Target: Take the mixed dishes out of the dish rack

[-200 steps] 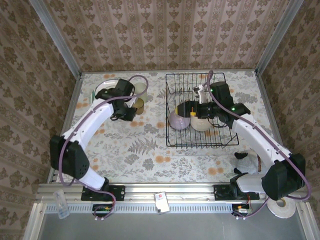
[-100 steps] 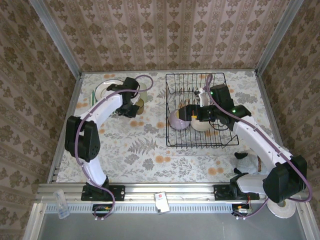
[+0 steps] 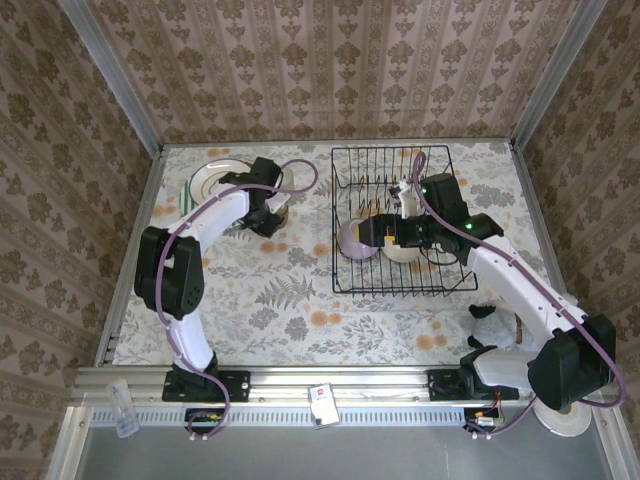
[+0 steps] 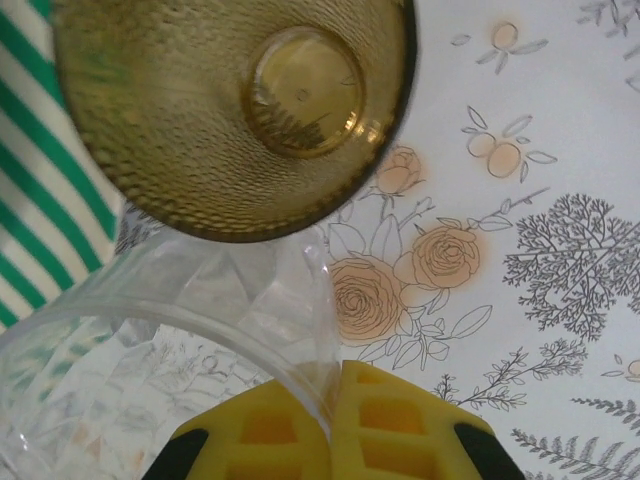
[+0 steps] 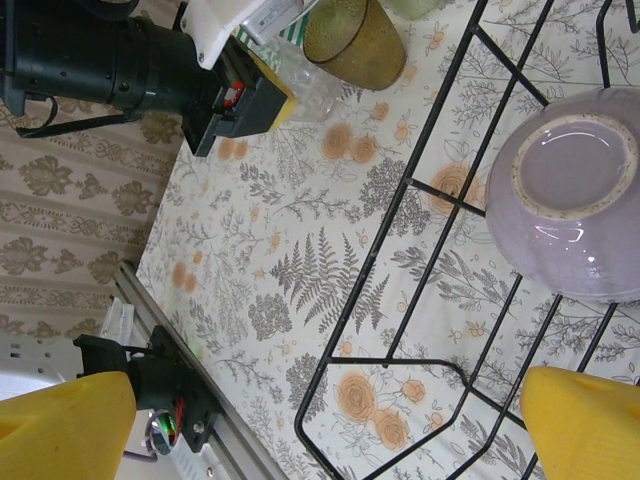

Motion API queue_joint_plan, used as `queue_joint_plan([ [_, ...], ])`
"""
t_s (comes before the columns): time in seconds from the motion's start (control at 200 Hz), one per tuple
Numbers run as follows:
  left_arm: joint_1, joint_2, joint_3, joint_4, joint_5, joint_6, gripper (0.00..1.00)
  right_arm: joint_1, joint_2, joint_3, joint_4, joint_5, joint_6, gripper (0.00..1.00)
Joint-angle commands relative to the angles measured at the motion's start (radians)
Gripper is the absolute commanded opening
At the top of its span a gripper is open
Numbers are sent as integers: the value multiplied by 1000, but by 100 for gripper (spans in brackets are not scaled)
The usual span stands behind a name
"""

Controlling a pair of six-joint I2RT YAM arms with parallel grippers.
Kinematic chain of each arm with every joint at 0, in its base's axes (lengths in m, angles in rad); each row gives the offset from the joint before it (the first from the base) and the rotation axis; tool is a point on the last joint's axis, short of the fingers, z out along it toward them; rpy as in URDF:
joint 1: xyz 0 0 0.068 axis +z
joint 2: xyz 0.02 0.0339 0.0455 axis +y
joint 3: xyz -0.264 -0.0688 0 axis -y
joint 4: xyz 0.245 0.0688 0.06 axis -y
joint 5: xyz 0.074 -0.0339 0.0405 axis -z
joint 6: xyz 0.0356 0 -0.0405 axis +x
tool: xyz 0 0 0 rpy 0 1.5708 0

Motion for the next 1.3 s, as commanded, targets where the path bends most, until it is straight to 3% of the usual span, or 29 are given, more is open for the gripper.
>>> queue_joint_plan([
  [0.0, -15, -63, -60, 73, 19, 120, 0, 8, -16, -6, -3, 1, -4, 100],
  [0.44, -7, -8, -44, 39, -60, 256, 0, 19, -14, -5, 0, 4, 2, 100],
  [0.955, 8, 42, -3, -4, -61, 264, 0, 26, -15, -12, 0, 11, 5, 100],
  [1.295, 7, 35, 11, -23, -72, 241, 26, 32, -9, -6, 2, 13, 6, 100],
])
